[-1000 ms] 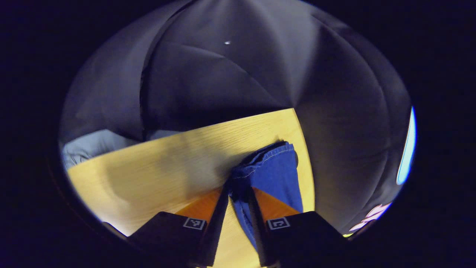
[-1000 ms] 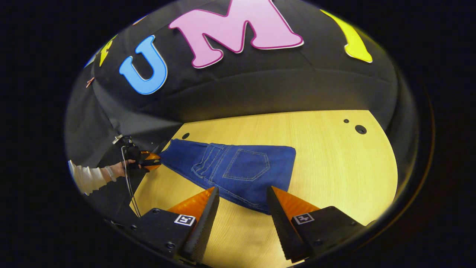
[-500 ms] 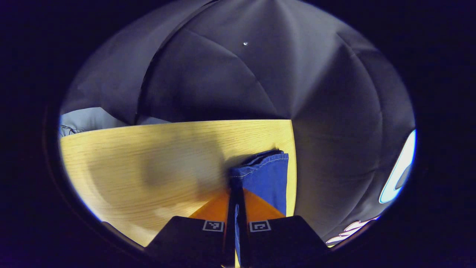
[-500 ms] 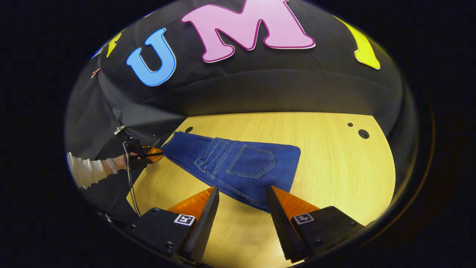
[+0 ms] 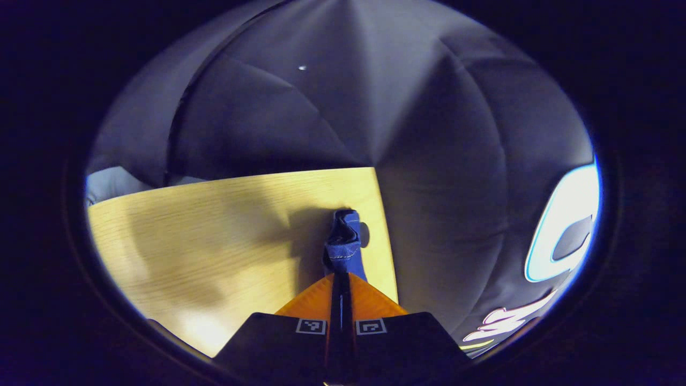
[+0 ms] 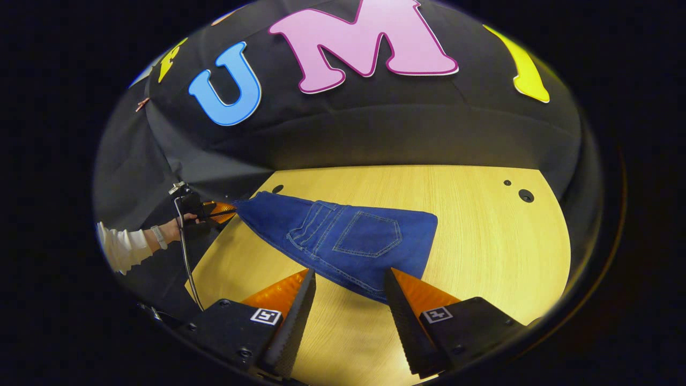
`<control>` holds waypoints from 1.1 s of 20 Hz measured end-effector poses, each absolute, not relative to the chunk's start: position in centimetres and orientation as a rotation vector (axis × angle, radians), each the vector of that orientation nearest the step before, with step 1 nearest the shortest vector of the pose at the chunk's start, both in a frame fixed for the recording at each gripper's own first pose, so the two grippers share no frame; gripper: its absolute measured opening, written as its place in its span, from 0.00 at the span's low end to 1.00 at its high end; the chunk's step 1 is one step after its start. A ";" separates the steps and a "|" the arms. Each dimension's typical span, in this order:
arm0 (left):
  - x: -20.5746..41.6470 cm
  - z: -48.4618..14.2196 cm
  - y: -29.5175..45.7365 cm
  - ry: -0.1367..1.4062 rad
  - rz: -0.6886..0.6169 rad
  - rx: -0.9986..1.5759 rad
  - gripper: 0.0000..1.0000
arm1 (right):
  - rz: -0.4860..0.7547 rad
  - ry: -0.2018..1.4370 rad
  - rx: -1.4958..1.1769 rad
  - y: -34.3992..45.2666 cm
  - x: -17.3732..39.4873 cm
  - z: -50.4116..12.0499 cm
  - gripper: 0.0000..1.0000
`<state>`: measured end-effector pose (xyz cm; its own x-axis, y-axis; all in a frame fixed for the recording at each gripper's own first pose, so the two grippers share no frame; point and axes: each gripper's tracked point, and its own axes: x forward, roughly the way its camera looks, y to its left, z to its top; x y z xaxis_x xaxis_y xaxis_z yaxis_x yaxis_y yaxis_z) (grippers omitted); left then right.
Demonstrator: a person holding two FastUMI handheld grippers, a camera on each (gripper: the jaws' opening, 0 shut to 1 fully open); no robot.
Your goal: Grasp the waist and the cuffs of the jeans and fold them to make the two legs overlap; first hold the waist and fold one-third of the jeans toward the cuffs, then hold the cuffs and fold the remaining one-third in the same direction to finish folding.
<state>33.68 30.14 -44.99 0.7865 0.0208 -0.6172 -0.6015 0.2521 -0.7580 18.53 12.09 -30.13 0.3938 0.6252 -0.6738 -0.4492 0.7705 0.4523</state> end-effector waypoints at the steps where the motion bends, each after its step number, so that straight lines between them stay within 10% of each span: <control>1: 34.3 -43.8 29.3 0.546 0.419 -1.234 0.06 | 0.690 0.943 0.207 12.0 18.4 -30.1 0.80; 14: 38.4 -28.1 -1.7 0.584 -0.268 -0.961 0.06 | 0.629 0.933 0.247 7.8 17.7 -30.1 0.80; 22: 30.6 -45.5 -15.7 1.079 -0.280 -0.606 0.06 | 0.518 0.933 0.211 0.2 17.5 -31.1 0.80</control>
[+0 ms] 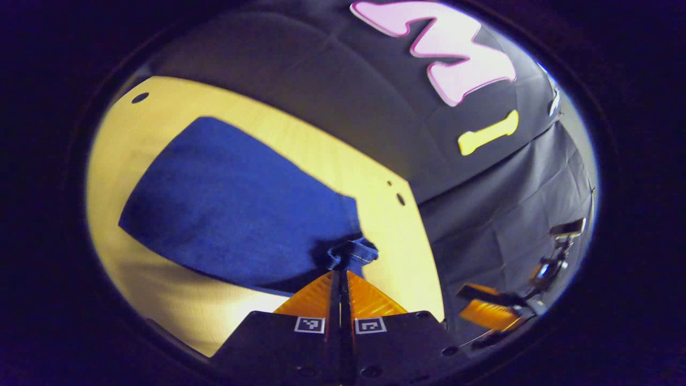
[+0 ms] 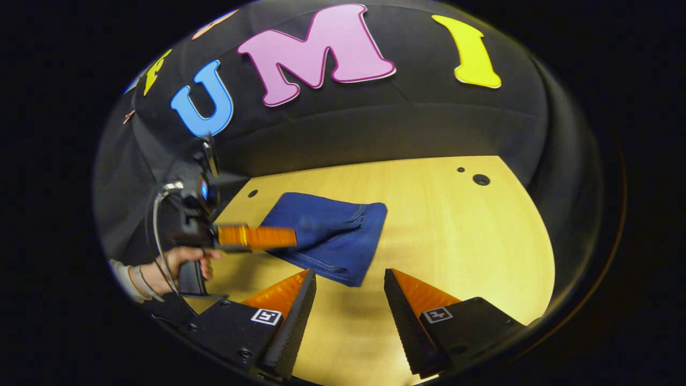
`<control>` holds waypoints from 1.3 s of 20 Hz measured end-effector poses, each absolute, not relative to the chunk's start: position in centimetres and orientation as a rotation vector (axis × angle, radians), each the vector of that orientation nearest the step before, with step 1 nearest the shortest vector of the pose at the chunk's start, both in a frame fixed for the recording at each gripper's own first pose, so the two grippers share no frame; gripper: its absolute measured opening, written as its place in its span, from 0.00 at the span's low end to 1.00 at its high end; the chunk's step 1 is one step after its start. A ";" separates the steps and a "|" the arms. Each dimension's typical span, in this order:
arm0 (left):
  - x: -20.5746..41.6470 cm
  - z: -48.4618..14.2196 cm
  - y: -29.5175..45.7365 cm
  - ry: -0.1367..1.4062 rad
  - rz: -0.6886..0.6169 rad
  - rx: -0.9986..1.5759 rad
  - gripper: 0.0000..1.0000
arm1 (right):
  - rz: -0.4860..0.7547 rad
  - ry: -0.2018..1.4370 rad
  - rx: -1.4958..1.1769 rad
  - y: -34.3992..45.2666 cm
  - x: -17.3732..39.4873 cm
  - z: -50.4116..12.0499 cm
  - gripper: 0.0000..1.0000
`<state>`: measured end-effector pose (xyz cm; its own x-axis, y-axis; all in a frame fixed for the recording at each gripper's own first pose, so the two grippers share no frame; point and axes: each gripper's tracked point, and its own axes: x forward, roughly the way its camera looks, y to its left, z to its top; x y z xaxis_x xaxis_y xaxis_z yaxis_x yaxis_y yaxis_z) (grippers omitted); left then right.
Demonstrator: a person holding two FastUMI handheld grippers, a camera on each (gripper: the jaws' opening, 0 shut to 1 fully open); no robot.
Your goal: Grasp the waist and the cuffs of the jeans and fold them to make the two legs overlap; first hold the waist and fold one-third of the jeans toward the cuffs, then hold the cuffs and fold the remaining one-third in the same direction to finish folding.
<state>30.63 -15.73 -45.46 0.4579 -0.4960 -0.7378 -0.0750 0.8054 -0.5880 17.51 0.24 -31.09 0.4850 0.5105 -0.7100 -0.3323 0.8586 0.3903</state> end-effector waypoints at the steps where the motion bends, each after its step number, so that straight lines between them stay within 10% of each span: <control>1: 30.4 -44.8 -17.5 1.088 -0.249 -0.619 0.06 | 0.511 0.931 0.207 -0.5 17.5 -31.2 0.80; 3: 32.0 -43.6 -18.1 1.070 -0.205 -0.600 0.18 | 0.510 0.921 0.202 -1.5 17.4 -31.1 0.80; 6: 33.0 -38.2 -15.8 0.872 -0.163 -0.250 0.95 | 0.516 0.886 0.154 -2.7 17.4 -31.0 0.80; 13: 32.0 -24.1 -14.0 0.479 -0.088 0.127 0.97 | 0.535 0.694 0.127 -2.9 18.0 -24.7 0.68; 14: 30.9 -21.9 -13.9 0.444 -0.087 0.127 0.97 | 0.536 0.649 0.127 -2.7 17.7 -22.8 0.81; 26: 11.7 -8.6 -16.6 0.255 -0.110 0.096 0.96 | 0.460 0.277 0.095 -3.8 6.7 -4.9 0.86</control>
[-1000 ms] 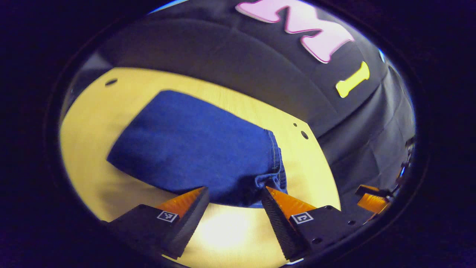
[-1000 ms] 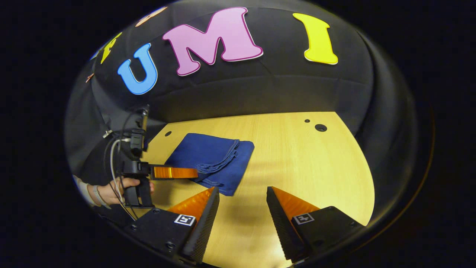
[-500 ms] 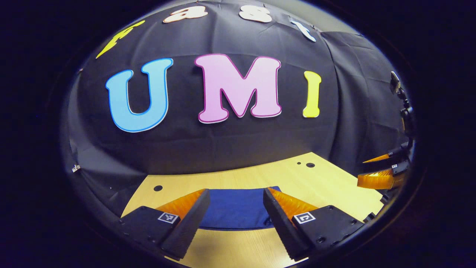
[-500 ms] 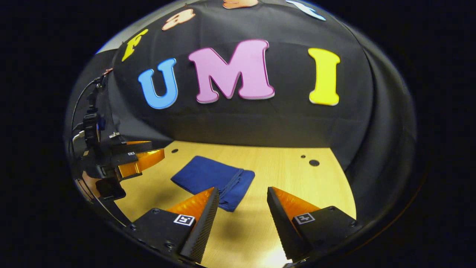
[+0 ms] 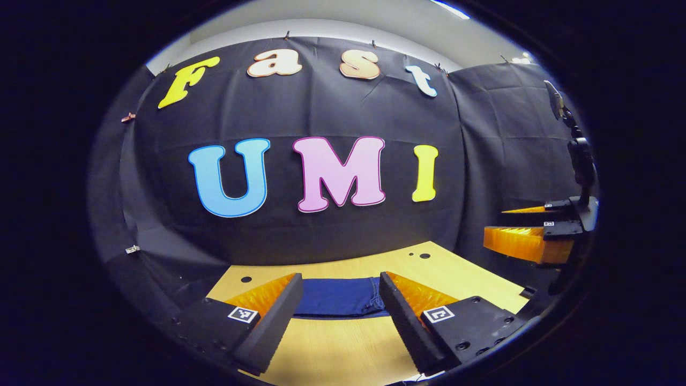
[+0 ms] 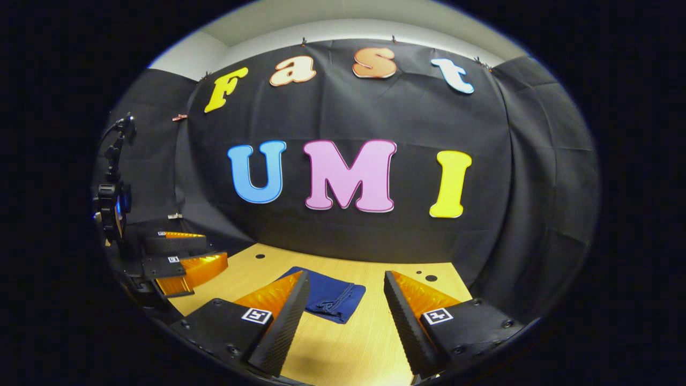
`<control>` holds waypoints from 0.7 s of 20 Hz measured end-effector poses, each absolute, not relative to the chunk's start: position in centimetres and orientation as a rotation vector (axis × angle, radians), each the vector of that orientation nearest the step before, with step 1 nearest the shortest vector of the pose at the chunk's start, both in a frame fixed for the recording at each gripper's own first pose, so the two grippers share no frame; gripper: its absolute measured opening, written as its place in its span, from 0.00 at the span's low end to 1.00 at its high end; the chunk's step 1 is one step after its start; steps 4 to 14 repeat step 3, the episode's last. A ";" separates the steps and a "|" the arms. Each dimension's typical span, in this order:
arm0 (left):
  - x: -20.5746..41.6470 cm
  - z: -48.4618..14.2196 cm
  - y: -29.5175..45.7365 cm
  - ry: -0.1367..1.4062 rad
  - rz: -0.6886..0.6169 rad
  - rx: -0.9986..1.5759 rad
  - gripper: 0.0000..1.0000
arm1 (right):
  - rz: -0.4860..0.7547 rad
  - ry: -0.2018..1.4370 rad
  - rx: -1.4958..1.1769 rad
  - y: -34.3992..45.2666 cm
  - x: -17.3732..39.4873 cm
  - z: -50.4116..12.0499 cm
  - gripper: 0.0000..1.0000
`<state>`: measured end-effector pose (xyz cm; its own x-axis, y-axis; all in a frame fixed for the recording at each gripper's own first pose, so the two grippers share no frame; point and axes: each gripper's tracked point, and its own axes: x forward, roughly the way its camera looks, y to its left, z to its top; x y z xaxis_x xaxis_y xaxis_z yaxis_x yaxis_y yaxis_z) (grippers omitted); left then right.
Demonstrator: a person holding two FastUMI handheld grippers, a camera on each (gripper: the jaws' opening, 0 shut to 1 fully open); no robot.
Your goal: Grasp the waist and the cuffs of the jeans and fold them to make the two legs overlap; first hold the waist and fold one-third of the jeans toward the cuffs, then hold the cuffs and fold the remaining one-third in the same direction to finish folding.
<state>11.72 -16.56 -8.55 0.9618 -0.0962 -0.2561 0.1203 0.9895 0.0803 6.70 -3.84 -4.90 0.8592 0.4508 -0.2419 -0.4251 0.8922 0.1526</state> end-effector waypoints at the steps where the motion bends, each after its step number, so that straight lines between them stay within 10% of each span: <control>1: 11.0 -8.5 -17.0 0.254 -0.120 0.083 0.96 | 0.461 0.269 0.093 -4.0 5.8 -4.4 0.89; 14: 9.9 -8.5 -17.8 0.264 -0.131 0.069 0.96 | 0.462 0.254 0.086 -4.3 4.4 -3.3 0.92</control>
